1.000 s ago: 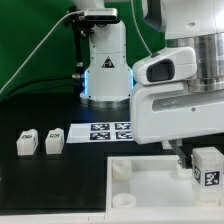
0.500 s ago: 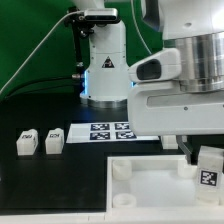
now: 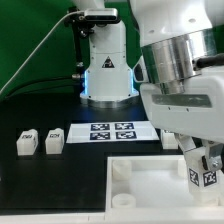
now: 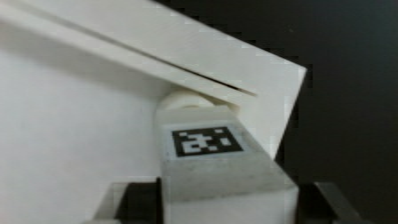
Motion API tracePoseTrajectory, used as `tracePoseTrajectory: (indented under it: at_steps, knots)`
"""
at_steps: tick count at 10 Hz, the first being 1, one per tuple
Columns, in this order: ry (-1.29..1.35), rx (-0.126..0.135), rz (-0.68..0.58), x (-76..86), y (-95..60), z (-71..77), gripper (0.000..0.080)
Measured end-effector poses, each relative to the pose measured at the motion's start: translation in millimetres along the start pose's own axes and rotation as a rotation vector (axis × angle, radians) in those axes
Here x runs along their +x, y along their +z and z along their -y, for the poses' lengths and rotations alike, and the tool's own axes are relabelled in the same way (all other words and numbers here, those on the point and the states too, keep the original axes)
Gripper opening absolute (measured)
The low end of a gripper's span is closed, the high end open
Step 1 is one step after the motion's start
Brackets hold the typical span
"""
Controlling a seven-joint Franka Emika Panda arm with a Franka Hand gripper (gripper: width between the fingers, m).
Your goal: Assemble one leg
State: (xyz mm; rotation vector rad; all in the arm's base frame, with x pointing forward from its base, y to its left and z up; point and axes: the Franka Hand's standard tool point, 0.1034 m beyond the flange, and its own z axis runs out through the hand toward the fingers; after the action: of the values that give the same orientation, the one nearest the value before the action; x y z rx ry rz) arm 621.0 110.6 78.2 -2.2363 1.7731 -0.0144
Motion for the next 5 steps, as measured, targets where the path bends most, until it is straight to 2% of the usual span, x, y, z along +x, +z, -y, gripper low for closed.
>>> tracePoseTrajectory:
  at_steps: [2, 3, 4, 5]
  knots:
    - [0.165, -0.005, 0.002, -8.1, 3.0, -0.8, 0.0310]
    - [0.110, -0.005, 0.002, -7.5, 3.0, -0.9, 0.0307]
    - [0.090, -0.006, 0.002, -7.9, 3.4, -1.0, 0.0390]
    - [0.088, -0.006, 0.002, -8.7, 3.7, -1.1, 0.0529]
